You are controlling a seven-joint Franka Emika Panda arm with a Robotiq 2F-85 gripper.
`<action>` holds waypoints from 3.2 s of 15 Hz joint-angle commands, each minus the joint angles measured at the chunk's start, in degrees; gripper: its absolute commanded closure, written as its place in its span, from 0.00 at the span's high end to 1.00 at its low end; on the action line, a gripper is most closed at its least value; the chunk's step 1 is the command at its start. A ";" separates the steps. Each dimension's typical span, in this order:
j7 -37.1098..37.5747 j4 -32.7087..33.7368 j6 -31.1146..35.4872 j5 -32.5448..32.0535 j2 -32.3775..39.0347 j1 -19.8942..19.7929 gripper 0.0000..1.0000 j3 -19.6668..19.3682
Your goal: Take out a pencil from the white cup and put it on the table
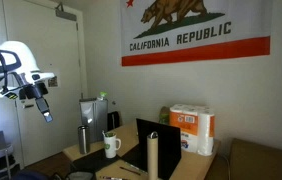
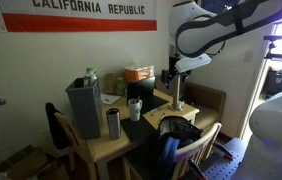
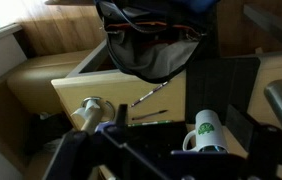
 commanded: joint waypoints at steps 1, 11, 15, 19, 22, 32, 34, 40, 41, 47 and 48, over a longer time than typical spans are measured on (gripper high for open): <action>0.19 0.13 -0.19 -0.28 0.08 0.37 1.00 -0.35; 1.77 2.83 2.55 -1.31 7.12 -0.90 1.00 0.92; 5.71 6.65 9.05 -3.80 17.59 -2.95 1.00 2.21; 13.22 13.33 15.04 -11.75 31.19 -5.84 1.00 2.78; 19.90 20.24 17.15 -18.66 41.12 -5.28 1.00 0.08; 22.77 29.05 18.00 -20.22 51.60 4.11 1.00 -10.49; 25.50 29.01 19.58 -21.36 51.98 5.09 1.00 -11.77; 31.08 32.35 22.73 -23.59 57.27 8.74 1.00 -14.94; 32.33 32.91 23.43 -24.42 58.33 9.37 1.00 -15.63; 39.50 39.52 26.64 -28.60 65.80 13.36 1.00 -20.18; 40.20 40.72 26.95 -28.71 66.89 13.99 1.00 -20.73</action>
